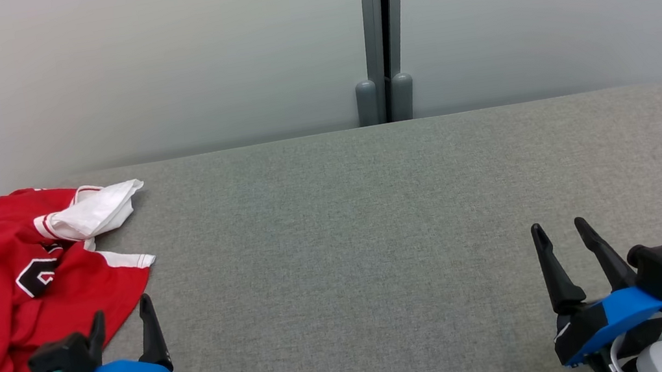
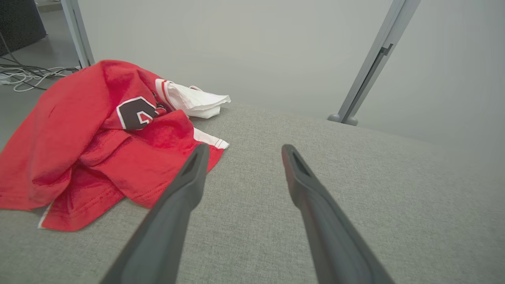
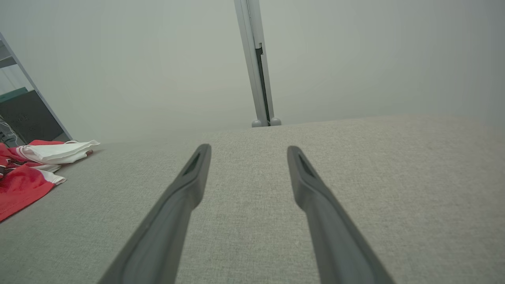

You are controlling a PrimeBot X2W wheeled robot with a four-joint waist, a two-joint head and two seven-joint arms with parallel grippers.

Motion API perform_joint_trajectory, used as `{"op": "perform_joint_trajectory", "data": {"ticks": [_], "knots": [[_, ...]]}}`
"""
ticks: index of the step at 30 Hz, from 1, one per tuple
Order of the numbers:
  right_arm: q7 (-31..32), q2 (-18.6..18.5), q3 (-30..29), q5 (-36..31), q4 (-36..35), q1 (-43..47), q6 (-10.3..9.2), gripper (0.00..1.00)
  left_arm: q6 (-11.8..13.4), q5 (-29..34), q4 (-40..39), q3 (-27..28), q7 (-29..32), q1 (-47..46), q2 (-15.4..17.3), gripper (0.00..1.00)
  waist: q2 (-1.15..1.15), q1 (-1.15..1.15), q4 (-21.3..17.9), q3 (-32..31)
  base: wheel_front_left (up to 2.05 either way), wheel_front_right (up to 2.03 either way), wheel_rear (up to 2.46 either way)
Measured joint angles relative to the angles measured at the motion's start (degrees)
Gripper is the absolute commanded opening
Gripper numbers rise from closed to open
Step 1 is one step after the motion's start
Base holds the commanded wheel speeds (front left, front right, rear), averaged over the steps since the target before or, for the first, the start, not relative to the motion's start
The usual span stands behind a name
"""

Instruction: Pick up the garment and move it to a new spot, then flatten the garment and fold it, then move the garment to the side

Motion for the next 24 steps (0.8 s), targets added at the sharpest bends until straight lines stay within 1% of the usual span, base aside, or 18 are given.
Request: {"op": "perform_joint_trajectory", "data": {"ticks": [16, 24], "knots": [[-1.67, -0.07, -0.34, -7.4, 2.09, -0.96, 0.01, 1.0, 1.49, 5.54, -2.85, -0.75, 1.46, 0.94, 0.57, 1.0, 0.0, 0.0, 0.22, -0.05, 0.0, 0.0, 0.0], [-2.02, -0.1, -0.32, -8.84, 2.68, -1.37, 0.01, 1.0, 2.01, 6.7, -3.05, -1.14, 1.46, 1.03, 0.93, 1.0, 0.0, 0.0, 0.31, -0.16, 0.0, 0.0, 0.0]]}}
